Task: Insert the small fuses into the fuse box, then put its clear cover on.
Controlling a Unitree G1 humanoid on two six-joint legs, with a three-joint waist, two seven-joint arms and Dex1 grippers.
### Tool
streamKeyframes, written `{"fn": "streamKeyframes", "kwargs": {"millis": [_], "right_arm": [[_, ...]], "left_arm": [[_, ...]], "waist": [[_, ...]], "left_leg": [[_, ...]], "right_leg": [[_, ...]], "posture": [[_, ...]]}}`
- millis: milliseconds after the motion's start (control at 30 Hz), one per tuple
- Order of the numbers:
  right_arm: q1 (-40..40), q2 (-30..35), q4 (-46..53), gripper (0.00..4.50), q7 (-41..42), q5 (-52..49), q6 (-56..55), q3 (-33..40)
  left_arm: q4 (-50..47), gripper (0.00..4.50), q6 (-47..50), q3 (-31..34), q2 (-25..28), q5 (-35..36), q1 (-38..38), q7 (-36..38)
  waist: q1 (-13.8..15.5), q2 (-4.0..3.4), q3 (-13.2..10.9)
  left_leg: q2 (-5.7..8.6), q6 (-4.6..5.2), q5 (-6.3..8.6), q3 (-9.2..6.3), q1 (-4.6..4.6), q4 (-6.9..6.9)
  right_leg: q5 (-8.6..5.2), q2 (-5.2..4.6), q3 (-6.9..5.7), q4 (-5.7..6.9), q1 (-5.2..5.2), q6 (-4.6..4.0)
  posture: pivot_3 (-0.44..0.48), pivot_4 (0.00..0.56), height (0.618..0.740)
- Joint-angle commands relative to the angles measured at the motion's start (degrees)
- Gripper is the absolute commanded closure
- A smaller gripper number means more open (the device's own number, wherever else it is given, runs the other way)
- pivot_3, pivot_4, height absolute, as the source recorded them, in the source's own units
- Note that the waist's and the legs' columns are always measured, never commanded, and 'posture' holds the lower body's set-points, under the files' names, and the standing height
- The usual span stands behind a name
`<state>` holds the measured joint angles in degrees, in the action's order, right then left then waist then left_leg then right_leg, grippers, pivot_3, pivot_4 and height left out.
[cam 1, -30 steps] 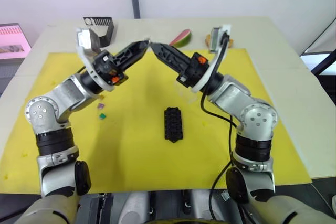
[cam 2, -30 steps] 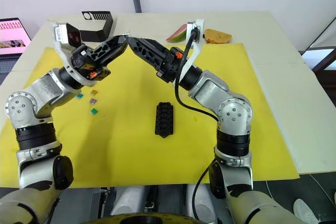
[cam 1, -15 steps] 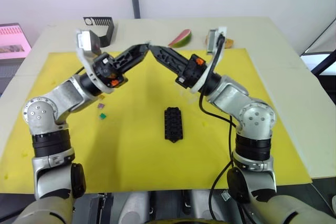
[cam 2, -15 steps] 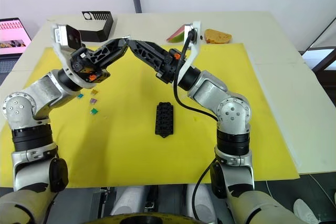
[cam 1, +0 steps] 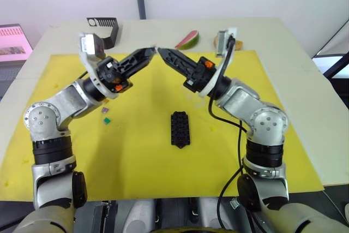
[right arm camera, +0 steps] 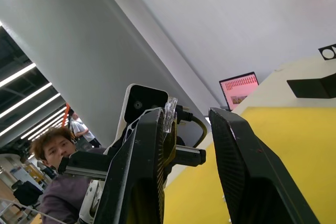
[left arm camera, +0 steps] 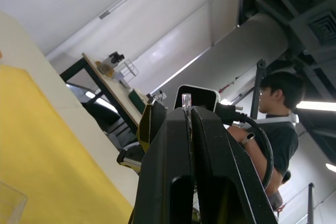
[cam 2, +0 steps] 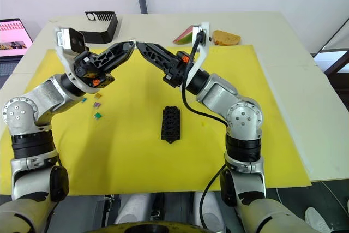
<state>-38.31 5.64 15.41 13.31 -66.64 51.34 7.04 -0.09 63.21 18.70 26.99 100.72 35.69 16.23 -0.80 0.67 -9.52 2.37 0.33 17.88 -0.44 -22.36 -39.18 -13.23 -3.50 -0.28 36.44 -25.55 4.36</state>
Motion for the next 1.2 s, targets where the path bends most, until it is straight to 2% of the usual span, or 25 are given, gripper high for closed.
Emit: {"fn": "streamKeyframes", "kwargs": {"millis": [33,500,600,633,667,900,1000,1033,1167,1200], "right_arm": [[-0.3,0.3,3.1,3.05,0.8,-1.8,-0.1,-0.6],[-0.2,0.3,4.1,3.05,-0.1,-2.1,-0.2,-1.6],[-0.1,0.2,4.2,3.82,-0.5,-2.6,-0.4,-1.2],[0.0,0.1,4.2,4.32,-0.6,-3.0,-0.5,-1.0],[0.0,0.1,4.3,4.47,-0.8,-3.4,-0.5,-0.8],[0.3,0.3,5.1,4.47,-1.1,-4.4,-0.6,-0.8],[0.3,0.5,5.4,4.50,-1.3,-5.2,-0.5,-0.7],[0.3,0.7,5.5,4.50,-1.3,-5.5,-0.4,-0.6],[0.2,2.7,5.9,4.50,-1.6,-7.0,0.4,0.1],[0.2,4.0,6.2,4.50,-1.2,-7.6,1.1,0.2]], "left_arm": [[-1.8,4.50,-1.0,-0.2,0.4,1.5,0.9,0.6],[-1.8,4.50,-1.4,-0.7,0.4,1.4,1.0,0.8],[-1.2,4.50,-1.4,-0.8,0.5,1.1,1.2,1.0],[-1.0,4.50,-1.4,-0.9,0.6,1.0,1.2,1.1],[-0.9,4.50,-1.4,-1.0,0.6,1.0,1.3,1.2],[-0.7,4.50,-1.4,-2.0,0.6,-0.1,1.3,2.0],[-0.1,3.53,-0.5,-1.9,1.5,0.2,1.1,3.0],[0.0,3.07,0.1,-1.8,2.6,-0.4,1.1,3.8],[1.2,1.00,4.9,-0.3,11.4,-2.5,0.4,9.9],[0.2,0.56,7.1,0.0,15.5,-4.5,-0.6,14.2]], "waist": [[0.0,0.00,0.0],[0.0,0.00,0.0],[0.0,0.00,0.0],[0.0,0.00,0.0],[0.0,0.00,0.0],[0.0,0.00,0.0],[0.0,0.00,0.0],[0.0,0.00,0.0],[-0.3,-0.04,0.0],[-0.4,-0.04,0.0]], "left_leg": [[0.00,0.00,0.00,0.00,0.00,0.00],[0.00,0.00,0.00,0.00,0.00,0.00],[0.00,0.00,0.00,0.00,0.00,0.00],[0.00,0.00,0.00,0.00,0.00,0.00],[0.00,0.00,0.00,0.00,0.00,0.00],[0.00,0.00,0.00,0.00,0.00,0.00],[0.00,0.01,0.00,0.00,0.00,0.00],[0.00,0.01,0.00,0.00,0.00,0.00],[-0.02,0.01,0.00,0.00,0.00,0.04],[-0.02,0.01,0.00,0.00,0.00,0.06]], "right_leg": [[0.00,0.00,0.00,0.00,0.00,0.00],[0.00,0.00,0.00,-0.01,0.00,0.00],[0.00,0.00,0.00,-0.01,0.00,0.00],[0.00,0.00,0.00,-0.01,0.00,0.00],[0.00,0.00,0.00,-0.01,0.00,0.00],[0.00,0.00,0.00,-0.02,0.00,0.00],[0.00,0.00,0.00,-0.02,0.01,0.00],[0.00,0.00,0.00,-0.02,0.01,0.00],[-0.01,0.04,0.00,-0.01,-0.01,-0.01],[-0.01,0.05,0.00,-0.02,-0.02,-0.01]], "posture": [[0.000,0.150,0.740],[0.000,0.150,0.740],[0.000,0.150,0.740],[0.000,0.150,0.740],[0.000,0.150,0.740],[0.000,0.150,0.740],[0.000,0.150,0.740],[0.000,0.150,0.740],[0.000,0.150,0.740],[0.000,0.150,0.740]]}}
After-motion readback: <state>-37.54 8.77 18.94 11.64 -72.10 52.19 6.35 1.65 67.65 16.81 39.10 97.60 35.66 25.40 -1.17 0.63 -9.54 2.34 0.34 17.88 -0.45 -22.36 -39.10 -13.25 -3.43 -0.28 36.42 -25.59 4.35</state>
